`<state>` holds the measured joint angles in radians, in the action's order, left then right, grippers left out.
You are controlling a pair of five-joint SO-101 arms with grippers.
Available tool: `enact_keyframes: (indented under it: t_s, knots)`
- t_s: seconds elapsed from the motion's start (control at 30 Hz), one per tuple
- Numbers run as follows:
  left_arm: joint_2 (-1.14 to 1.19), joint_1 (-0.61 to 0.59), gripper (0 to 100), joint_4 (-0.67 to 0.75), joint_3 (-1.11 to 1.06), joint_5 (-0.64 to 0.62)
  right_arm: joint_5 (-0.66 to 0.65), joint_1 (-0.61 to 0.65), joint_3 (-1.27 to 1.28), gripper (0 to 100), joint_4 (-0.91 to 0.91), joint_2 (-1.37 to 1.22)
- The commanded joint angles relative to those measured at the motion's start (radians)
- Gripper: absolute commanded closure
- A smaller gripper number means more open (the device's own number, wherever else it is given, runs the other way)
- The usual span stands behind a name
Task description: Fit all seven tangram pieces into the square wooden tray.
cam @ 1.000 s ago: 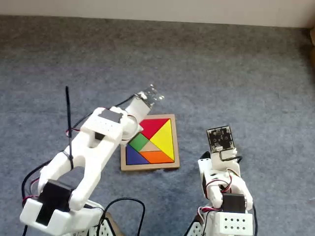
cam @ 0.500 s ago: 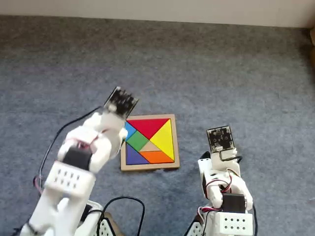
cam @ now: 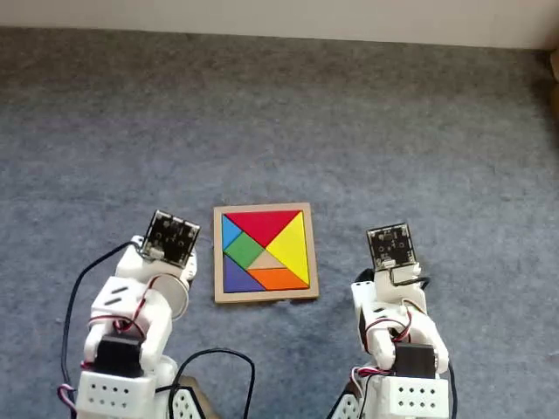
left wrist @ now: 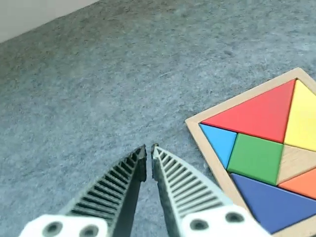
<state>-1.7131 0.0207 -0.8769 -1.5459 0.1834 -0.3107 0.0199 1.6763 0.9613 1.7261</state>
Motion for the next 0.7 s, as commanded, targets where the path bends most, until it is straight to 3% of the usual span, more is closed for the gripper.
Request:
enact_keyframes:
  t_s: [0.0, 0.33, 0.67]
  knots:
    - [-0.130, -0.064, 96, -0.005, -0.090, -0.008, -0.014, -0.013, 0.099, 99.3, 0.001, 0.015]
    - [-0.091, -0.085, 95, -0.014, -0.150, -0.009, -0.014, -0.008, 0.099, 98.9, 0.001, 0.015]
    - [-0.097, -0.087, 95, -0.301, -0.150, -0.008, -0.008, 0.012, 0.099, 98.9, -0.002, 0.015]
